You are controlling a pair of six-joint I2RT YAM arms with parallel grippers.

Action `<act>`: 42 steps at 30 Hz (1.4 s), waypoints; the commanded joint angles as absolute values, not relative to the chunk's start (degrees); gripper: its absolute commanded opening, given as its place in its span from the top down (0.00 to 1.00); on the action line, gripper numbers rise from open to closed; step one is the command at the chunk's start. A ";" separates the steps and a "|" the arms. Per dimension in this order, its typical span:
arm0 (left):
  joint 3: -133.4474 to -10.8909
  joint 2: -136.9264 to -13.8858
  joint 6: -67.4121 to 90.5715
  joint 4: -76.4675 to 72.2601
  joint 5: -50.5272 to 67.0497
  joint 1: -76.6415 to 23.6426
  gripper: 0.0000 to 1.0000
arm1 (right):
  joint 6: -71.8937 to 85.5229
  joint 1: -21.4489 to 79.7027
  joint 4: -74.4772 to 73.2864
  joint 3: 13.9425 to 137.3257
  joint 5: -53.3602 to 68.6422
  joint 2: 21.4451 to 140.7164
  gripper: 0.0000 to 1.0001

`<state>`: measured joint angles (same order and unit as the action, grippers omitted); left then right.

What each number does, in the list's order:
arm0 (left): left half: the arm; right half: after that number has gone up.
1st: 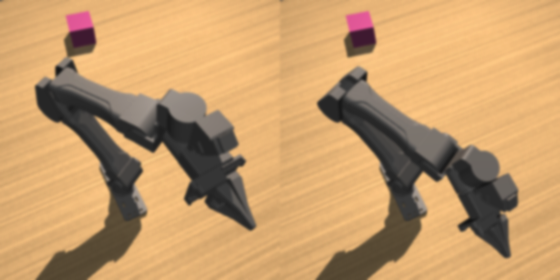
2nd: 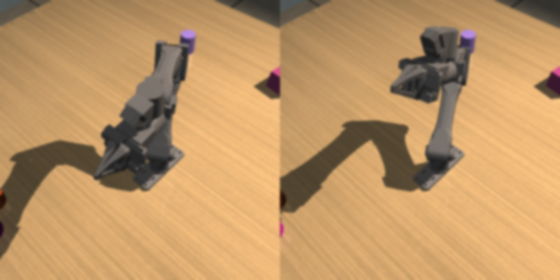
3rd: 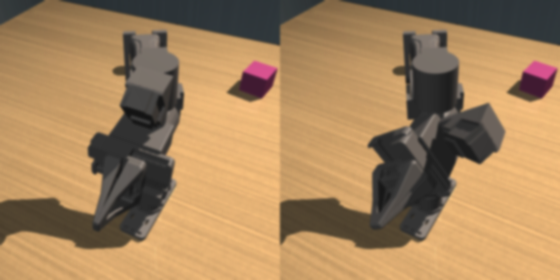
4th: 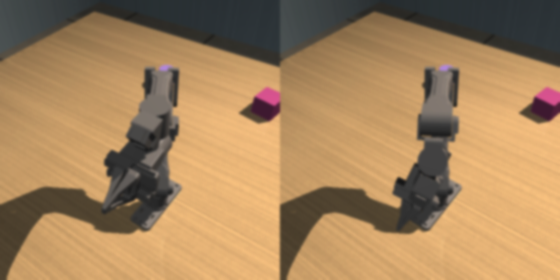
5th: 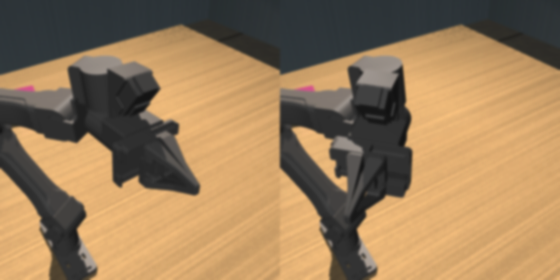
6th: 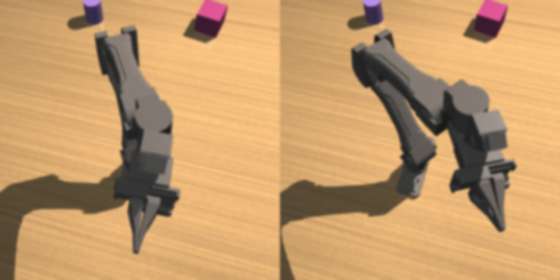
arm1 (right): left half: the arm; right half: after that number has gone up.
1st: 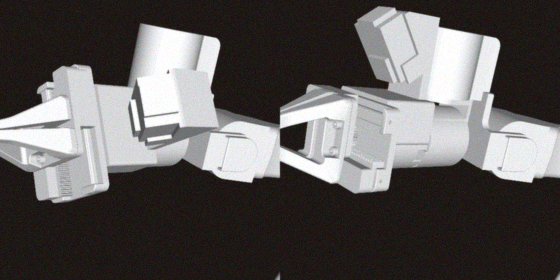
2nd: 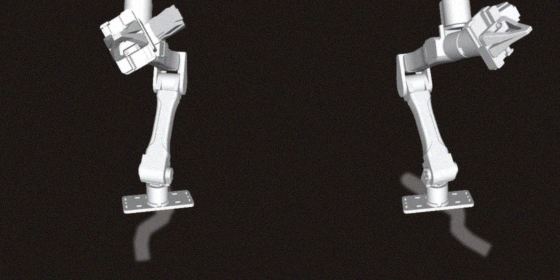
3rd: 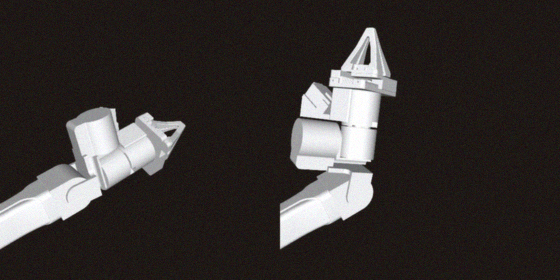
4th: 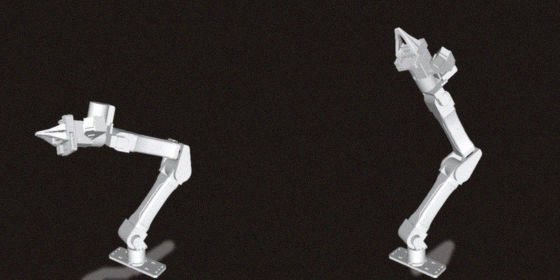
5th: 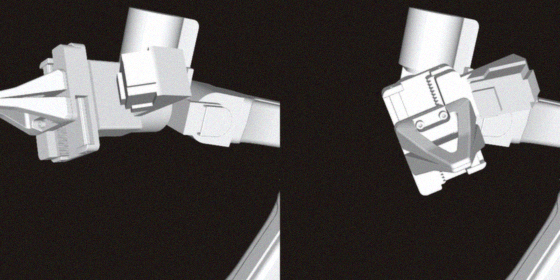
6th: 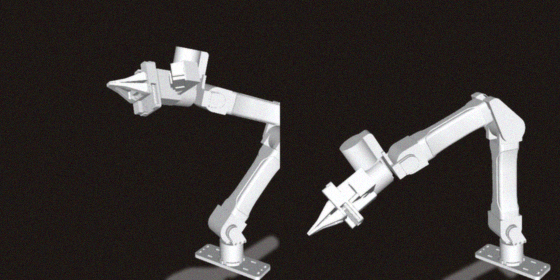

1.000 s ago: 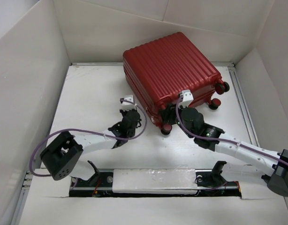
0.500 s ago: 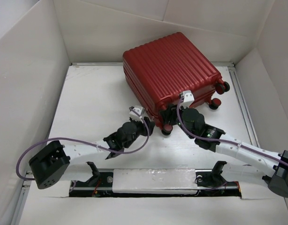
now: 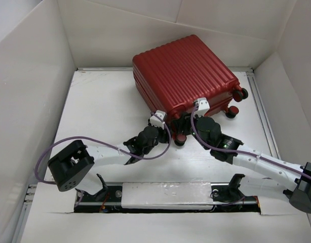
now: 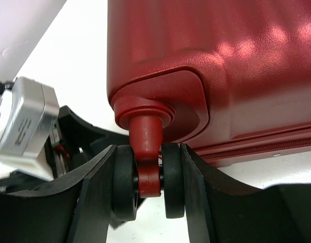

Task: Pack the luggage

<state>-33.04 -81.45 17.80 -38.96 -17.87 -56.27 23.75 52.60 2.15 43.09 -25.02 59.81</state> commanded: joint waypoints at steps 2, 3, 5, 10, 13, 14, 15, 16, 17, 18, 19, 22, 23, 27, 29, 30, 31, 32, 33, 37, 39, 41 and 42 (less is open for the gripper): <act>-36.12 -82.00 15.66 -40.08 -20.65 -54.67 0.55 | 24.08 53.17 2.72 42.98 -25.58 59.59 1.00; -36.91 -82.70 14.95 -40.60 -21.18 -54.67 0.59 | 24.08 53.17 2.72 42.98 -25.58 59.59 1.00; -38.31 -84.10 13.63 -40.61 -21.97 -54.67 0.68 | 24.08 53.17 2.72 42.37 -25.05 59.07 1.00; -39.02 -85.52 12.30 -40.61 -23.82 -54.67 0.93 | 24.08 53.17 3.95 41.84 -24.52 59.06 1.00; -39.02 -85.52 12.30 -40.61 -26.79 -54.67 1.00 | 24.08 53.17 3.96 41.31 -24.52 59.06 1.00; -38.33 -85.52 12.30 -40.61 -27.50 -54.67 1.00 | 24.08 53.17 3.96 41.31 -24.52 59.06 1.00; -38.32 -85.52 12.30 -40.61 -28.29 -54.15 1.00 | 24.08 53.17 3.96 41.31 -24.52 59.06 1.00; -37.71 -85.52 12.30 -40.61 -28.91 -54.14 1.00 | 24.08 53.17 3.96 40.79 -24.52 59.06 1.00; -37.71 -85.00 12.30 -40.61 -29.87 -54.14 1.00 | 24.60 53.17 3.96 40.78 -24.52 58.54 1.00; -37.01 -84.99 12.30 -40.61 -30.49 -52.84 1.00 | 24.61 53.17 3.96 40.26 -24.52 58.54 1.00; -37.00 -84.38 13.00 -40.61 -30.50 -51.95 1.00 | 24.61 53.17 4.48 40.25 -24.52 57.93 1.00; -35.24 -83.23 15.12 -40.61 -27.17 -47.30 1.00 | 25.22 53.17 4.48 39.03 -24.52 57.39 1.00; -34.72 -82.36 16.34 -41.13 -26.11 -45.98 1.00 | 25.22 53.17 4.48 39.02 -24.52 56.70 1.00; -35.50 -82.35 17.75 -41.13 -21.11 -39.91 1.00 | 26.27 54.32 5.10 37.88 -23.47 56.69 1.00; -36.82 -82.96 19.68 -38.51 -19.78 -36.85 1.00 | 26.28 54.93 5.71 37.88 -23.47 56.69 1.00; -37.44 -82.97 20.82 -37.97 -19.08 -35.96 1.00 | 26.28 54.93 5.71 37.88 -23.47 58.17 1.00; -37.44 -82.97 23.01 -37.97 -18.55 -35.43 1.00 | 26.28 55.45 5.71 37.88 -23.47 58.71 1.00; -37.44 -82.97 23.81 -37.19 -18.54 -35.42 1.00 | 26.28 55.98 5.71 38.40 -23.47 58.71 1.00; -37.44 -82.36 24.60 -36.39 -18.54 -35.42 1.00 | 26.28 55.99 6.23 38.41 -23.47 59.58 1.00; -32.72 -74.29 29.52 -33.14 -18.54 -35.42 0.50 | 26.28 58.00 6.76 41.13 -23.47 61.78 1.00; -30.86 -66.06 31.46 -29.81 -18.54 -35.42 0.32 | 26.28 59.41 6.77 43.66 -22.77 62.83 1.00; -29.62 -59.88 34.71 -25.08 -18.45 -35.42 0.16 | 25.76 60.55 7.29 45.87 -21.88 65.03 1.00; -29.62 -56.72 35.85 -19.05 -19.59 -36.29 0.16 | 25.75 62.21 7.29 47.10 -21.28 65.91 1.00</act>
